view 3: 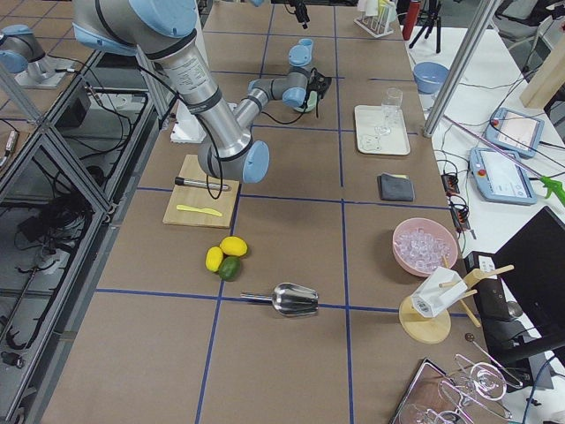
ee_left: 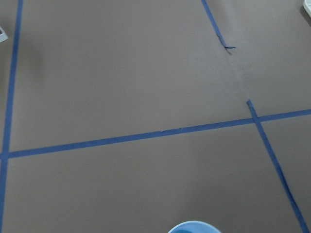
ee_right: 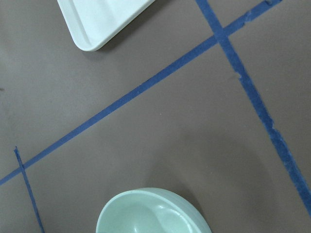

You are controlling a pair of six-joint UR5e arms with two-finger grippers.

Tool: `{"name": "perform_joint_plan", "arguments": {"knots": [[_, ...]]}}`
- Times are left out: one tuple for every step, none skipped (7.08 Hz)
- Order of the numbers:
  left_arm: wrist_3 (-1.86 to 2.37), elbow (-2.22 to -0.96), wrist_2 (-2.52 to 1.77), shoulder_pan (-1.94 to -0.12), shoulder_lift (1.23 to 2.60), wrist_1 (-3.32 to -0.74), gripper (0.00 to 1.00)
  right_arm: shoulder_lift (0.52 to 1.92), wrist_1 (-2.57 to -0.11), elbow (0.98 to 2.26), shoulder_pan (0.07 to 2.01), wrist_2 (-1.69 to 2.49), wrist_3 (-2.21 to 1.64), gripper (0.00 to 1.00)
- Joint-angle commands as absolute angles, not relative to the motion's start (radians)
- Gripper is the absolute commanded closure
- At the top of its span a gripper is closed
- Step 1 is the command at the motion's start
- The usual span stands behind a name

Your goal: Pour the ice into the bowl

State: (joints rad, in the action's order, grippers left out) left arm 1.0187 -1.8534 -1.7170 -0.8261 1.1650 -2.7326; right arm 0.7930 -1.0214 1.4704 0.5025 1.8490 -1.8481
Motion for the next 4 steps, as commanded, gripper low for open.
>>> {"name": "perform_joint_plan", "arguments": {"knots": [[1.253,-1.845,-1.299,-0.506,1.102,-2.778,0.02,0.821,-1.02,1.485,0.518,1.856,-1.847,0.0],[1.306,-1.847,-1.173,-0.432,1.101,-2.805,0.01,0.833,-1.014,1.485,0.52,1.856,-1.845,0.0],[1.31,-1.835,-0.95,-0.305,1.098,-2.801,0.01,0.834,-1.015,1.486,0.519,1.856,-1.847,0.0],[1.312,-1.81,-0.857,-0.273,1.098,-2.803,0.01,0.845,-1.015,1.5,0.518,1.856,-1.845,0.0]]}}
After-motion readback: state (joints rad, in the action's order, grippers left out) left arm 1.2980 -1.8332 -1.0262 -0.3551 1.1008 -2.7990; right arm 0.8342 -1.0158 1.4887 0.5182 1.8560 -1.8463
